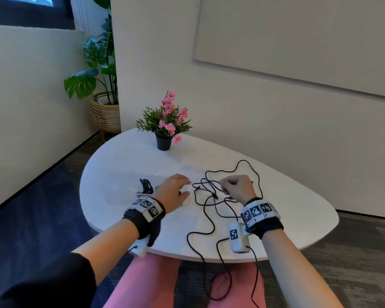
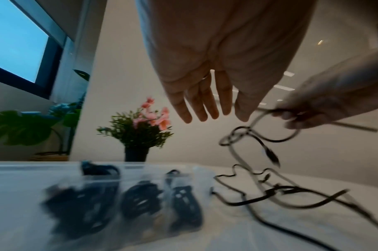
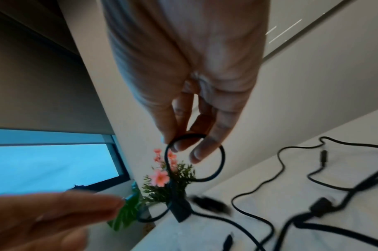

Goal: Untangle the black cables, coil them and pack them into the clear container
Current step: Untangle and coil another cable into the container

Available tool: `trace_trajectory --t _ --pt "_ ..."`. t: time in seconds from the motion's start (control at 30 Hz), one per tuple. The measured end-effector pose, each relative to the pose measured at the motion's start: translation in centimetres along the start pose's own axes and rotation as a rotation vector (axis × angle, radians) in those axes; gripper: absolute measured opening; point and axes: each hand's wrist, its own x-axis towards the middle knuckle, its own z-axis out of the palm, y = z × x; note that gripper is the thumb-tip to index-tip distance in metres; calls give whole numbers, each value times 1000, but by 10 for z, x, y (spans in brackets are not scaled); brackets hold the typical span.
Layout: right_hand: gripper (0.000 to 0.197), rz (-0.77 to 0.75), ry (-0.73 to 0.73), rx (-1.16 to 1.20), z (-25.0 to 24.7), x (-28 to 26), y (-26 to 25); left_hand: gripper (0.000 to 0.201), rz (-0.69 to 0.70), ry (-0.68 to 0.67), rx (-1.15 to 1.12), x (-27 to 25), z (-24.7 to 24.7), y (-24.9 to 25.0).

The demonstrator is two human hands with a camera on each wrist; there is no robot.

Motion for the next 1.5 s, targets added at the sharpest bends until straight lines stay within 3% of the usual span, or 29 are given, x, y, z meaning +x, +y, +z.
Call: trace_trajectory --t 0.13,0.2,0.3,0.4,0.5,0.63,0.7,0.77,0.87,0.93,1.03,1.07,1.17,1.27,1.37,1.5 --pt "12 -173 -22 240 -2 -18 -23 90 -17 -60 -120 8 13 41" --pt "8 -217 -10 349 -6 -24 -29 76 -57 -90 -141 12 15 48" --pt "4 -227 66 374 -13 -23 -21 24 -27 -130 -70 14 12 50" --pt "11 -204 111 180 -20 -20 1 22 -48 -155 -110 13 7 48" --pt "19 -128 23 55 -18 -23 16 16 -171 -75 -342 14 1 47" --pt "41 -49 -193 -373 -9 -31 30 18 -273 127 -612 19 -11 51" --pt "61 37 -348 -564 0 -39 42 20 -290 202 -693 20 -19 54" --pt "86 104 -410 -721 11 -45 53 16 -308 247 -745 20 -26 54" --pt "115 109 -313 -793 22 -50 63 11 -339 327 -785 21 -33 51" --pt "123 70 -167 -731 25 -53 65 9 -336 398 -800 22 -38 47" --pt "108 162 68 -640 17 -48 67 8 -344 462 -786 24 -46 38" --pt "94 239 39 -665 14 -46 68 8 -355 465 -789 24 -48 36" --pt "41 396 -275 -767 14 -41 72 8 -369 458 -790 25 -51 33" --pt "24 481 -386 -576 20 -35 74 8 -358 456 -791 24 -52 34" --pt "24 435 -242 -116 15 -23 60 7 -358 464 -794 23 -52 34" --pt "26 323 139 513 -9 2 27 7 -367 483 -790 24 -57 32"
